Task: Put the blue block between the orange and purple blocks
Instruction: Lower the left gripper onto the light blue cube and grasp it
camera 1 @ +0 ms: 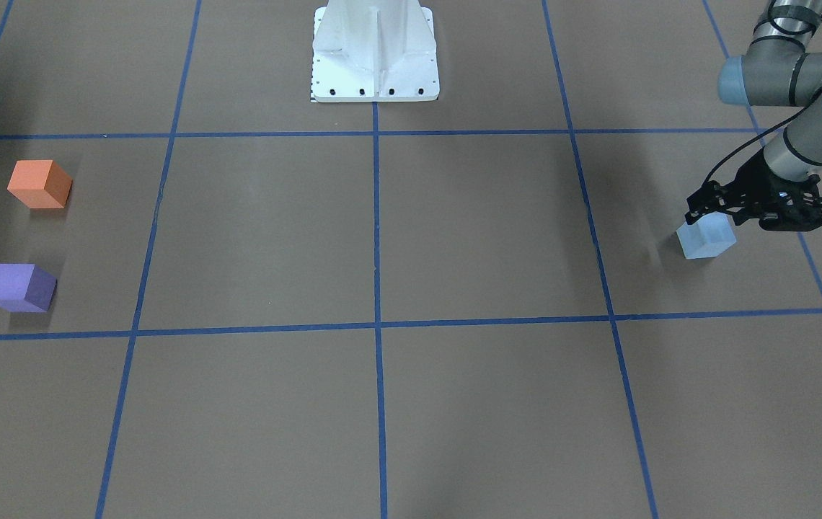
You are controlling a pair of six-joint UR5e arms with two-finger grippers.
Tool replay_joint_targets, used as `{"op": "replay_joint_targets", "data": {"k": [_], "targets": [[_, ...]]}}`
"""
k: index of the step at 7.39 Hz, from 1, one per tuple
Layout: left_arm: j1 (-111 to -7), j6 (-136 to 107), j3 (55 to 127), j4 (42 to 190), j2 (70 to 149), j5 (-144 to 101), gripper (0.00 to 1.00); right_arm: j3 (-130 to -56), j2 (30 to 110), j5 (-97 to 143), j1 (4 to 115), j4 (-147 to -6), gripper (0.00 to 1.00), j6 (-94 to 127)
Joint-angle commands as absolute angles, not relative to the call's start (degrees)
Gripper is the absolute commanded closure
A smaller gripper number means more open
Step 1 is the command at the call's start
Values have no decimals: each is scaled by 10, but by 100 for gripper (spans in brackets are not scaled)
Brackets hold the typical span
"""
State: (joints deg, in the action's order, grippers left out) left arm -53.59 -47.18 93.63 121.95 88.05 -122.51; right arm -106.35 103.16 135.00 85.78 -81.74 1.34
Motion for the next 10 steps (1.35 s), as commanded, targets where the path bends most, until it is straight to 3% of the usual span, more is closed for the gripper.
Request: {"op": "replay_joint_targets", "data": {"k": [1,3,4,7,10], "targets": [[-513,-472,931,1218,888,-1194,37,-1063,1032,1350,858,-817,0,14],[-513,-469,939,1216,897,-1199,74,-1063,1032,1350,858,-817,0,14],[-513,-469,951,1215,913,-1199,81,-1063,1032,1350,858,-817,0,14],[-513,-477,1016,1034,1037,-1198,83,-1063,1032,1350,858,-817,0,15],[-420,-577,1004,950,1178,-1185,79,-1063,1033,1351,858,-818,0,16]]}}
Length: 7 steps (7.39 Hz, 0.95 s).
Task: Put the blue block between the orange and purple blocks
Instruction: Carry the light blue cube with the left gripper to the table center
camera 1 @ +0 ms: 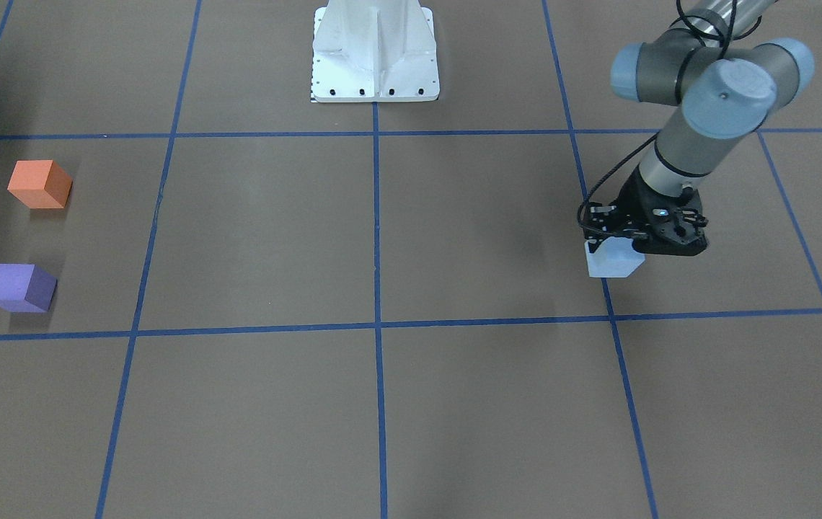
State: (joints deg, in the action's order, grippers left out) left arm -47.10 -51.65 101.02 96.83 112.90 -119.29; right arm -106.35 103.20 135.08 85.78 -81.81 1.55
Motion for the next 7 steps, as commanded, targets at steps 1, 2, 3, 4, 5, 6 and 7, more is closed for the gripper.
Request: {"op": "replay_joint_targets", "data": {"k": [1,2,3,4,5,6,7], "targets": [[-381,-620,987,949,1224,-1140,79,-1063,1032,1351,858,-817,0,16],[-339,-667,929,949,1289,-1115,76,-1063,1032,1351,858,-817,0,16],[-314,-693,861,950,1354,-1079,74,-1063,1032,1351,858,-817,0,16],[-302,-706,815,953,1387,-1073,71,-1063,1032,1351,858,-817,0,16],[-293,-714,788,954,1412,-1073,65,-1063,1032,1351,858,-818,0,16],[-284,-713,777,955,1421,-1072,54,-1063,1032,1351,858,-818,0,16],[-271,-712,777,956,1422,-1060,40,-1063,1032,1351,858,-818,0,16]]}}
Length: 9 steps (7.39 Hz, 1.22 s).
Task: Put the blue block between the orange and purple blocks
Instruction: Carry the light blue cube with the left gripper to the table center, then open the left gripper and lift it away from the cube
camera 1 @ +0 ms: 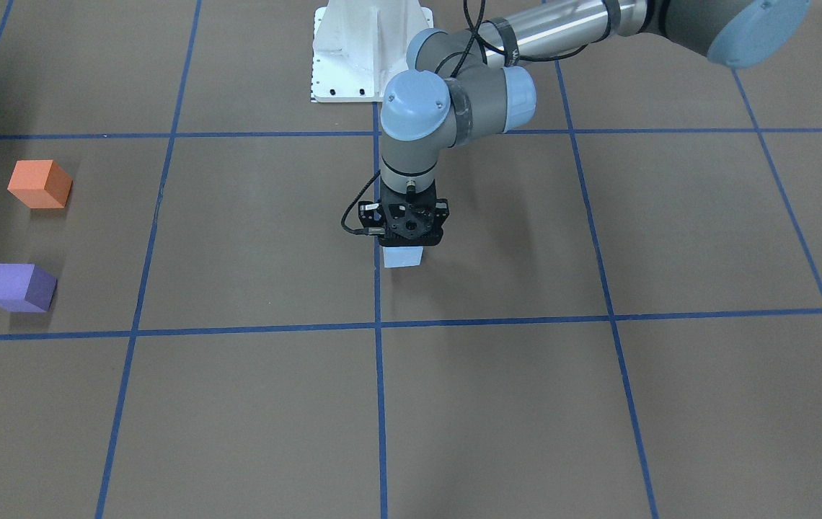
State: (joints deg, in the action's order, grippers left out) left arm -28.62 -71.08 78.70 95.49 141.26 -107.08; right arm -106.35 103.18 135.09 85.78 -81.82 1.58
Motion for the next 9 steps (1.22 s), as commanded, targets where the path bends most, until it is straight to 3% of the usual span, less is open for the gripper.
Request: {"op": "replay_joint_targets", "data": {"k": [1,2,6,9], "targets": [[-261,-712,777,956,1424,-1051,27,-1063,1032,1351,858,-818,0,16],[-260,-709,778,956,1422,-1049,0,-1063,1032,1351,858,-818,0,16],[-343,-624,857,900,1405,-1118,0,-1064,1022,1383,840,-748,0,14],[-438,-430,984,814,1273,-1163,0,-1078,975,1387,773,-725,0,103]]}}
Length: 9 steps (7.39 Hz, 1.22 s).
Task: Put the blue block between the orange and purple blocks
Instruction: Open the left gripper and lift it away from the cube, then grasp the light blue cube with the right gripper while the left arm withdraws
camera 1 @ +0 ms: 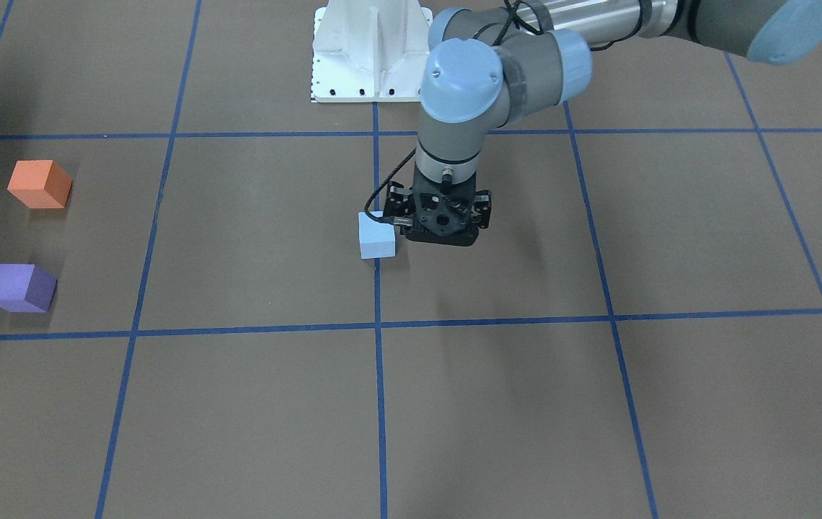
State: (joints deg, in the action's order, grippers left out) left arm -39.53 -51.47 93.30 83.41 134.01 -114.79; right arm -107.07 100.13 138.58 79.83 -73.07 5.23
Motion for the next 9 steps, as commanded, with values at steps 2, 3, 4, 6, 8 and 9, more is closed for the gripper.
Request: {"op": "replay_joint_targets", "data": {"k": [2,3,4,6,8,9], "targets": [[-566,-216,1001,815,1169,-1261,1,-1107,910,1379,698,-727,0,270],[-631,-109,1003,815,1115,-1280,1,-1117,871,1374,658,-730,0,345],[-696,1,998,813,1075,-1281,1,-1117,830,1355,612,-732,0,419],[-802,97,1000,813,993,-1297,1,-1116,754,1281,508,-747,0,549],[-871,113,1001,821,928,-1300,0,-1116,640,1175,422,-893,0,567],[-894,162,1000,816,915,-1300,0,-1099,606,1115,366,-908,0,591]]}}
